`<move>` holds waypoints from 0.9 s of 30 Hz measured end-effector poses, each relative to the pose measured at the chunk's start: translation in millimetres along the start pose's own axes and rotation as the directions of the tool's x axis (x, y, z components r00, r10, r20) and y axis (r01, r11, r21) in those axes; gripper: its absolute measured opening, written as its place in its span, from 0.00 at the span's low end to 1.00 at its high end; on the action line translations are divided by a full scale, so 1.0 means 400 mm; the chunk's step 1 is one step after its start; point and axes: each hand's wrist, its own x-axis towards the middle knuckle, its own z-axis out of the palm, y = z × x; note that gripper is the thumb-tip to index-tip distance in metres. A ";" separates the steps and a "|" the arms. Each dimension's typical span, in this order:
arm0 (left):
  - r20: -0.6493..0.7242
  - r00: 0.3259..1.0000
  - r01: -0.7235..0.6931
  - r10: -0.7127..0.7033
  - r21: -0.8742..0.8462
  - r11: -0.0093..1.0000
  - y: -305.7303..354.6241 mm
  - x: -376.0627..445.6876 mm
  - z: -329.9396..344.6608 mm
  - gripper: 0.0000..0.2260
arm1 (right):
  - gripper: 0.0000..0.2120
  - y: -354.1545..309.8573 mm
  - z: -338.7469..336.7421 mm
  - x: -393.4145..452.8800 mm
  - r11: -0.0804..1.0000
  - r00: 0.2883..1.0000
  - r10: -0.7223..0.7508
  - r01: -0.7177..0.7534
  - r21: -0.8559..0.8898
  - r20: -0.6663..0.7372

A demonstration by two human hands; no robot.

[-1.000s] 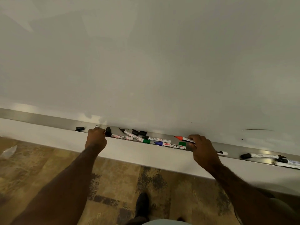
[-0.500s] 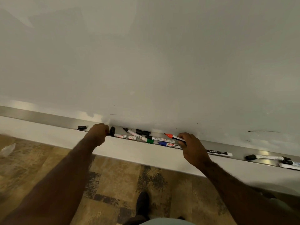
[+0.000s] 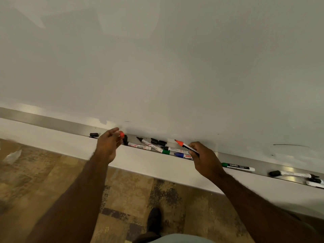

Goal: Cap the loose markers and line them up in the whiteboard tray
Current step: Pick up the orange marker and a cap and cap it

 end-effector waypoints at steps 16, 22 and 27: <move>0.223 0.971 0.162 -0.089 -0.336 0.928 -0.110 -0.207 0.162 0.03 | 0.10 -0.149 0.006 -0.030 0.962 0.979 -0.200 0.203 0.180 -0.039; 0.253 0.964 0.155 -0.079 -0.299 0.942 -0.122 -0.238 0.177 0.04 | 0.10 -0.150 0.017 -0.047 0.960 0.980 -0.193 0.198 0.198 -0.044; 0.275 0.958 0.148 -0.075 -0.256 0.955 -0.138 -0.259 0.191 0.05 | 0.10 -0.151 0.017 -0.056 0.964 0.982 -0.179 0.186 0.191 -0.055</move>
